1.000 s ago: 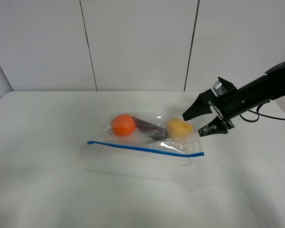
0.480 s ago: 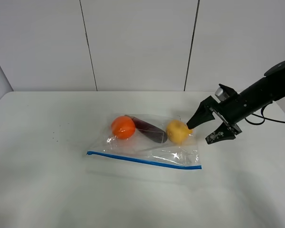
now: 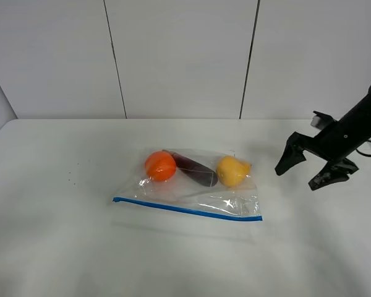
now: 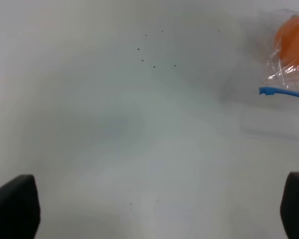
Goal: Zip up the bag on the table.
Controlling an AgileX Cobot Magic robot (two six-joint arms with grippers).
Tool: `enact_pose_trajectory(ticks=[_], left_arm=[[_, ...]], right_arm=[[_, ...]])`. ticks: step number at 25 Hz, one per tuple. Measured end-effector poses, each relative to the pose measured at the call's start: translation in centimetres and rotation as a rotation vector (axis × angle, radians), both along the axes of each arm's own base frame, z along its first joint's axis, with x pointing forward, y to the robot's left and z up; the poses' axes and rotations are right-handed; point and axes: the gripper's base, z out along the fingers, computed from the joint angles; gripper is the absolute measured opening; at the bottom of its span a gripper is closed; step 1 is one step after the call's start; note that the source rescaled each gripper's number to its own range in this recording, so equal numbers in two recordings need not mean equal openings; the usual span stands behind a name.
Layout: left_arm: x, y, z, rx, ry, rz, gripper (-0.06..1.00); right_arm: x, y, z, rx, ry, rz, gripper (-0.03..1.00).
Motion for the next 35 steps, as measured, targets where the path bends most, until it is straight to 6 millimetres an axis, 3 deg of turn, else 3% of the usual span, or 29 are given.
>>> enact_pose_trajectory(ticks=[6,10,21,27,31,35], left_arm=[[0.0,0.0,0.0,0.000,0.000,0.000,1.00],[0.0,0.0,0.0,0.000,0.000,0.000,1.00],[0.0,0.0,0.0,0.000,0.000,0.000,1.00],[0.0,0.0,0.0,0.000,0.000,0.000,1.00],[0.0,0.0,0.0,0.000,0.000,0.000,1.00],[0.0,0.0,0.0,0.000,0.000,0.000,1.00]], right_arm=[[-0.9,-3.6,1.6,-0.419,-0.002,-0.076,1.00],[-1.1,-4.3,2.2,-0.501,-0.005,-0.110,1.00],[-0.4,-0.3,2.4,-0.508,-0.081,-0.004,1.00],[-0.6,-0.2,2.5,-0.515,-0.077,0.017,1.00],[-1.6,-0.2,3.7,-0.518,-0.106,0.026,1.00],[-4.0,-0.1,5.4,-0.517,-0.186,0.043,1.00]])
